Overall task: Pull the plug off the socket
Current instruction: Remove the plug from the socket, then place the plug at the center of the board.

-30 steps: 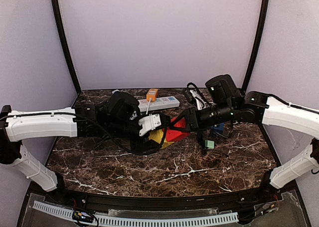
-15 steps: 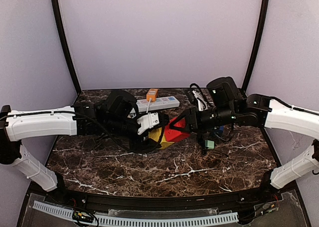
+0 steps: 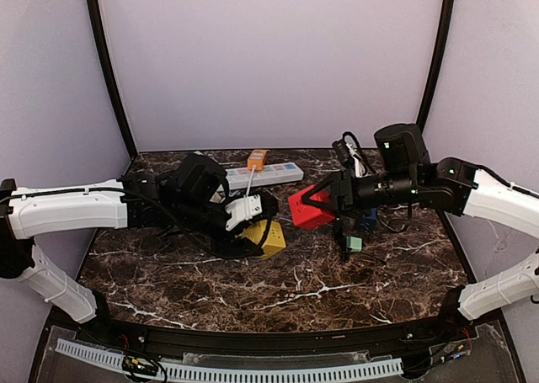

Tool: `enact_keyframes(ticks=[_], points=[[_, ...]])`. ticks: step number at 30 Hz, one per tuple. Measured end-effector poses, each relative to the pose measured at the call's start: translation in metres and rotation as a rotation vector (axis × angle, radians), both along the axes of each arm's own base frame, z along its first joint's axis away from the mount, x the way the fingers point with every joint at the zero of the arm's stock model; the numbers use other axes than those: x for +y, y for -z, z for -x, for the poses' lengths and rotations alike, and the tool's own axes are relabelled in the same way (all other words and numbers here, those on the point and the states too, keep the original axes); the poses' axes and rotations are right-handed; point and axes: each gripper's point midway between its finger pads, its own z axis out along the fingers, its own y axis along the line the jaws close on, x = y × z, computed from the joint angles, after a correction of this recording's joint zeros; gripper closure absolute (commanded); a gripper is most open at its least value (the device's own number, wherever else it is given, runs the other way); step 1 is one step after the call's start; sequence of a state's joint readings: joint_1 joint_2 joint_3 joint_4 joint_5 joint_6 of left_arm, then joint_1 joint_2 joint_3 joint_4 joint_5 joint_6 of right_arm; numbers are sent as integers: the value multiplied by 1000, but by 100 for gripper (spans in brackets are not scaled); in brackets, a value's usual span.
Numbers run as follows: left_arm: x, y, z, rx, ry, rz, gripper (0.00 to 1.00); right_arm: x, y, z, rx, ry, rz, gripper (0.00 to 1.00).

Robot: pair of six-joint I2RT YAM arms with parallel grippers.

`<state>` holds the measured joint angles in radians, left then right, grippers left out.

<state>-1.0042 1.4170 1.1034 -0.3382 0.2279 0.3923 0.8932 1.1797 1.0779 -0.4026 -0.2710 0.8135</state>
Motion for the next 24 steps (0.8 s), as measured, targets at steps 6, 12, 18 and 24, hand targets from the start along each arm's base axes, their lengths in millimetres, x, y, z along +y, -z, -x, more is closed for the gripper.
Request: enact_keyframes(ticks=[6, 12, 18, 24], points=[[4, 5, 0, 17, -14, -20, 99, -3, 3, -3, -3, 18, 18, 100], [8, 5, -4, 66, -46, -7, 99, -29, 18, -17, -18, 151, 164, 100], [17, -2, -21, 165, -118, 50, 99, -68, 38, -41, -40, 272, 329, 100], [21, -5, -26, 235, -147, 84, 99, -117, 61, -79, -12, 382, 420, 100]])
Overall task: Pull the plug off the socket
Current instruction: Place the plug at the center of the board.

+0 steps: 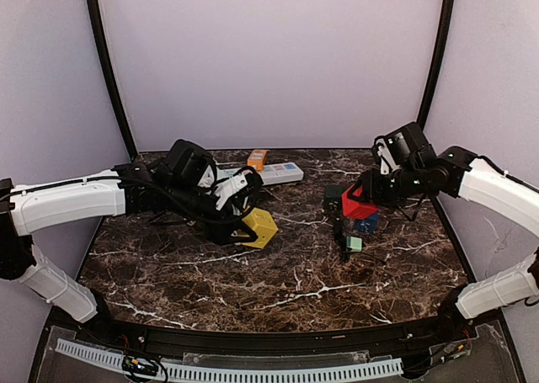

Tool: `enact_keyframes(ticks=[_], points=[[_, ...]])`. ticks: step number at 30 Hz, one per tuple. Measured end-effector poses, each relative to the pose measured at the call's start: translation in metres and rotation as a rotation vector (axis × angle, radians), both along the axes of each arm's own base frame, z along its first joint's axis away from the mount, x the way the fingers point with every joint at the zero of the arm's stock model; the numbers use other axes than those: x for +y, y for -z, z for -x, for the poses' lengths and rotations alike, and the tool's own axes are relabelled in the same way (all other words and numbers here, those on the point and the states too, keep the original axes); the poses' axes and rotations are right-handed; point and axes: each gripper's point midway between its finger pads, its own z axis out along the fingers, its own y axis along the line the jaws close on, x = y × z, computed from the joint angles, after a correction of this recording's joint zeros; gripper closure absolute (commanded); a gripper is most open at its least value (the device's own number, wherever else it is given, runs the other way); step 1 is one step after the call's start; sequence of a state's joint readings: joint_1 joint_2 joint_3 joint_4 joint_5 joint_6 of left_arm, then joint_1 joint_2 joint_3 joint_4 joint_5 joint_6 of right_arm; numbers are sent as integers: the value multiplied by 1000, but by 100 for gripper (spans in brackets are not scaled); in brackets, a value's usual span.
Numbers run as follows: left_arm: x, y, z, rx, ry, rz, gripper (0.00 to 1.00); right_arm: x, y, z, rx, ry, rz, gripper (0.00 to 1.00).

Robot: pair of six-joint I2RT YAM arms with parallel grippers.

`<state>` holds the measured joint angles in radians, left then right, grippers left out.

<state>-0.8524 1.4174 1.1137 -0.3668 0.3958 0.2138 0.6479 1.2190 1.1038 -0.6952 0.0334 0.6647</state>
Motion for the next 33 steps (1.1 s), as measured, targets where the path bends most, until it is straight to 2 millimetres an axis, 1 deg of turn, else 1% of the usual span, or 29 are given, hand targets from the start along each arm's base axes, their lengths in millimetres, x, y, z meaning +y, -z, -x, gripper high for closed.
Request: enact_keyframes(ticks=[2, 5, 7, 9, 16, 19, 22, 26, 29, 33], points=[[-1, -1, 2, 13, 5, 7, 99, -11, 14, -10, 25, 16, 16, 100], [-1, -1, 3, 19, 4, 10, 99, -22, 37, -19, 76, 28, 28, 100], [-1, -1, 3, 19, 4, 10, 99, -27, 52, -22, 112, 33, 38, 100], [-1, -1, 3, 19, 4, 10, 99, -29, 62, -26, 134, 33, 45, 99], [-2, -2, 5, 32, 9, 17, 99, -12, 74, -37, 137, -25, 5, 91], [-3, -4, 5, 34, 10, 22, 99, -8, 88, -41, 161, -36, 12, 89], [-4, -7, 4, 29, 10, 29, 99, -8, 101, -42, 186, -38, 32, 85], [-4, -8, 4, 27, 10, 30, 99, -15, 105, -46, 182, -17, 64, 79], [-4, -8, 4, 27, 10, 30, 99, -21, 107, -49, 180, 3, 78, 72], [-4, -8, 4, 28, 9, 30, 99, -29, 109, -52, 181, 27, 92, 55]])
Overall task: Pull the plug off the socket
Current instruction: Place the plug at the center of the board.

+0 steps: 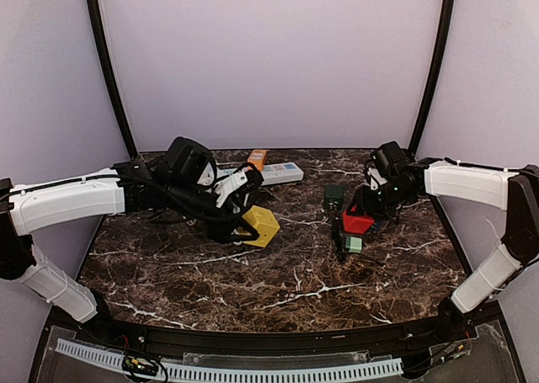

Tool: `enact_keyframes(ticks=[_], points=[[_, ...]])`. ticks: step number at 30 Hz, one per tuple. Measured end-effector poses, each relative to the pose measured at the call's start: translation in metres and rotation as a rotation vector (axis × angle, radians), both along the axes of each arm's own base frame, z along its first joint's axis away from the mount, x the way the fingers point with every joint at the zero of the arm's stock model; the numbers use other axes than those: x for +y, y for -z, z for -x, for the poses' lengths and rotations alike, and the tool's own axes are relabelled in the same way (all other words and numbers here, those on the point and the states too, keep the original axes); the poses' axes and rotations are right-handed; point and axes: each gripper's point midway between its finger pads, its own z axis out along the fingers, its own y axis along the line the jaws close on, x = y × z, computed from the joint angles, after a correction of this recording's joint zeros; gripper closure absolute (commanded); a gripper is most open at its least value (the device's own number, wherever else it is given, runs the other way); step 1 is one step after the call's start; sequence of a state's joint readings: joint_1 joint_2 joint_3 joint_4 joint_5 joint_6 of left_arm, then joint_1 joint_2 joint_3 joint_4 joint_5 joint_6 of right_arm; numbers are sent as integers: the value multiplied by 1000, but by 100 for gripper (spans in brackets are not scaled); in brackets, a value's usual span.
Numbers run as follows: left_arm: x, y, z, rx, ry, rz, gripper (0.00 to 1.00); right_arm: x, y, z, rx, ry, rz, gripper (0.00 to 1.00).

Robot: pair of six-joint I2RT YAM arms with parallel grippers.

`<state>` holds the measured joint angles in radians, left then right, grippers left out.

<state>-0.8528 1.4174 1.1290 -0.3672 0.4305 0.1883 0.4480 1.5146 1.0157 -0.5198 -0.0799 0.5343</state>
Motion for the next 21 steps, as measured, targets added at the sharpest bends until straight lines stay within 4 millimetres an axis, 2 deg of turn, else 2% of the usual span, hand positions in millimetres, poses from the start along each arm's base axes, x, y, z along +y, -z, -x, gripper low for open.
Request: enact_keyframes(ticks=[6, 10, 17, 18, 21], points=[[0, 0, 0, 7, -5, 1, 99, -3, 1, 0, 0, 2, 8, 31], [-1, -3, -1, 14, -18, 13, 99, -1, -6, 0, -18, -5, -9, 15], [-5, -30, -6, 10, -80, 108, 99, 1, -25, 4, -60, -13, -51, 5], [-5, -32, -8, 17, -97, 119, 99, 1, -26, 6, -59, -16, -53, 5], [-7, -28, -12, 50, -157, 137, 99, 1, -46, 12, -105, -22, -88, 4]])
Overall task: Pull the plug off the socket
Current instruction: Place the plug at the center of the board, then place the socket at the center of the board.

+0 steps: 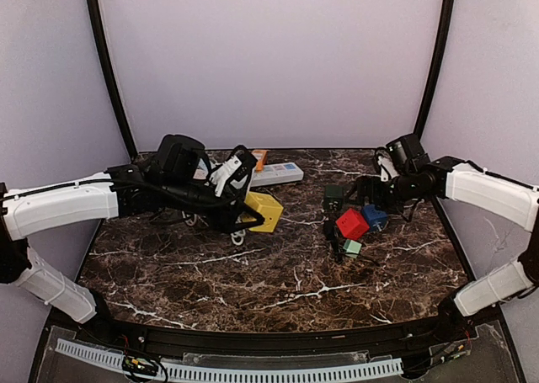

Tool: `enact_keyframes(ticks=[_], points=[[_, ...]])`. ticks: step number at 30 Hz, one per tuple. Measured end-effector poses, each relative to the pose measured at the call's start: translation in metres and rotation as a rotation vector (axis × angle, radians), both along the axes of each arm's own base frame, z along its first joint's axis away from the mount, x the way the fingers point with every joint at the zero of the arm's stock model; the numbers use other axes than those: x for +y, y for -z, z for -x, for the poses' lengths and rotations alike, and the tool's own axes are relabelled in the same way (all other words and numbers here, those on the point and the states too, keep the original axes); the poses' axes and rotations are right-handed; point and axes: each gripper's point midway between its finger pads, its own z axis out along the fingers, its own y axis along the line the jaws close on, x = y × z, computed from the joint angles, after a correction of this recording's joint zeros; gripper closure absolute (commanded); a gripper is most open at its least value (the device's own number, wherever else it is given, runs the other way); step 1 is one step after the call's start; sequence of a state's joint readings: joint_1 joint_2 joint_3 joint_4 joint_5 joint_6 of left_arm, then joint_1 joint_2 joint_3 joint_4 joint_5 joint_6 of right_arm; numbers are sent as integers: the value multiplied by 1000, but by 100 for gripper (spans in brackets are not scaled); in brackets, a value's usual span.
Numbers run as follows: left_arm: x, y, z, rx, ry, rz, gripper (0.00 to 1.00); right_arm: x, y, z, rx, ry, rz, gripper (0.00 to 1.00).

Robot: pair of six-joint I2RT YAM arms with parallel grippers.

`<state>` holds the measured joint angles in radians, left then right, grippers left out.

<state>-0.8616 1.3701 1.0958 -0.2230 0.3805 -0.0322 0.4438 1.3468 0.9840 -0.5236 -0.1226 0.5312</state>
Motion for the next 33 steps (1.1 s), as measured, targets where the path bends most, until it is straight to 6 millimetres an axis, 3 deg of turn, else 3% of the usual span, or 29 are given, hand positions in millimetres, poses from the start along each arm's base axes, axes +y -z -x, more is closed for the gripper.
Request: enact_keyframes(ticks=[3, 7, 11, 17, 24, 33], points=[[-6, 12, 1, 48, -48, 6, 99, 2, -26, 8, -59, -19, -56, 4], [-29, 35, 1, 110, -91, 4, 99, 6, -67, 23, -150, -56, -147, 4], [-55, 70, 3, 171, -122, -31, 99, 11, -89, 42, -194, -100, -220, 4], [-89, 113, 0, 223, -160, -90, 99, 20, -101, 62, -212, -158, -270, 4], [-118, 122, -10, 216, -195, -83, 96, 22, -111, 70, -234, -181, -297, 4], [-144, 141, -22, 225, -226, -92, 92, 23, -109, 74, -228, -195, -305, 4]])
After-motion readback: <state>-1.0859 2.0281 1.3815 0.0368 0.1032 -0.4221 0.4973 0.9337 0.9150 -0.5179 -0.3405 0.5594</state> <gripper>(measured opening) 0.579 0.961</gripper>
